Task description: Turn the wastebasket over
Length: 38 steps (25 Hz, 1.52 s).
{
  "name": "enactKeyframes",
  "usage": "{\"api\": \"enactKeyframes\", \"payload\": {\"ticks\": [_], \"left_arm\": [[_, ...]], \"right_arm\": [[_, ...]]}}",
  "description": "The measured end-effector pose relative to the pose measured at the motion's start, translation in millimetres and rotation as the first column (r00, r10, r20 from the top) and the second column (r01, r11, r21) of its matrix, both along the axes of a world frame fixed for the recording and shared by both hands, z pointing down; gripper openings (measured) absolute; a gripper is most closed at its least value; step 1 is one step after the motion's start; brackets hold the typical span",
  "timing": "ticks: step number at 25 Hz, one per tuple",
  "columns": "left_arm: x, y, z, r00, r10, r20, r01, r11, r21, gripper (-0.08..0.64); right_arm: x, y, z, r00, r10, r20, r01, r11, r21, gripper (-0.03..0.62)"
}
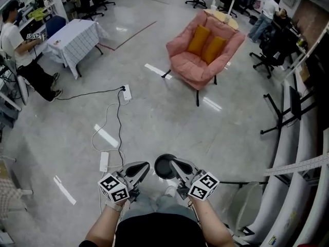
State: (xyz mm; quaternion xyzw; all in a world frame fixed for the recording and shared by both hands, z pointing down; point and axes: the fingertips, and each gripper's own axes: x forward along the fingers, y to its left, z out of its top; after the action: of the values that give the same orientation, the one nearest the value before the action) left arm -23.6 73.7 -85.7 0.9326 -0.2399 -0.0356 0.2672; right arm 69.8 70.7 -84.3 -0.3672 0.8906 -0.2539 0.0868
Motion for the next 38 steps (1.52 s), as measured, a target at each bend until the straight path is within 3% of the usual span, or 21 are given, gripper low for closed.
{"api": "enactKeyframes", "payload": {"ticks": [7, 12, 23, 26, 30, 38], "left_arm": [[-3.7, -3.1, -64.3, 1.0, -0.004, -0.003, 0.004, 0.993, 0.115, 0.015], [-8.6, -1.5, -88.1, 1.0, -0.014, -0.021, 0.017, 0.987, 0.162, 0.015], [-3.0, -12.0, -102.2, 0.999, 0.03, -0.013, -0.026, 0.975, 0.223, 0.015], [-1.3, -13.6, -105.6, 0.999, 0.04, -0.015, -0.036, 0.974, 0.223, 0.014], [2.8, -16.9, -109.3, 0.998, 0.049, 0.033, -0.056, 0.967, 0.249, 0.014], [3.2, -22.3, -124.7, 0.997, 0.075, 0.025, -0.079, 0.961, 0.266, 0.014]], "right_arm": [[-19.4, 5.2, -67.6, 0.999, -0.026, -0.043, 0.033, 0.987, 0.159, 0.011], [-29.2, 3.6, -93.3, 0.996, -0.024, -0.091, 0.044, 0.973, 0.225, 0.011], [-22.1, -6.0, -101.3, 0.99, 0.063, -0.127, -0.029, 0.968, 0.25, 0.011], [-19.5, -8.7, -103.5, 0.988, 0.075, -0.132, -0.039, 0.966, 0.257, 0.01], [-17.5, -14.0, -109.7, 0.986, 0.09, -0.139, -0.05, 0.962, 0.267, 0.011], [-21.2, -19.4, -118.7, 0.983, 0.104, -0.15, -0.059, 0.96, 0.273, 0.01]]}}
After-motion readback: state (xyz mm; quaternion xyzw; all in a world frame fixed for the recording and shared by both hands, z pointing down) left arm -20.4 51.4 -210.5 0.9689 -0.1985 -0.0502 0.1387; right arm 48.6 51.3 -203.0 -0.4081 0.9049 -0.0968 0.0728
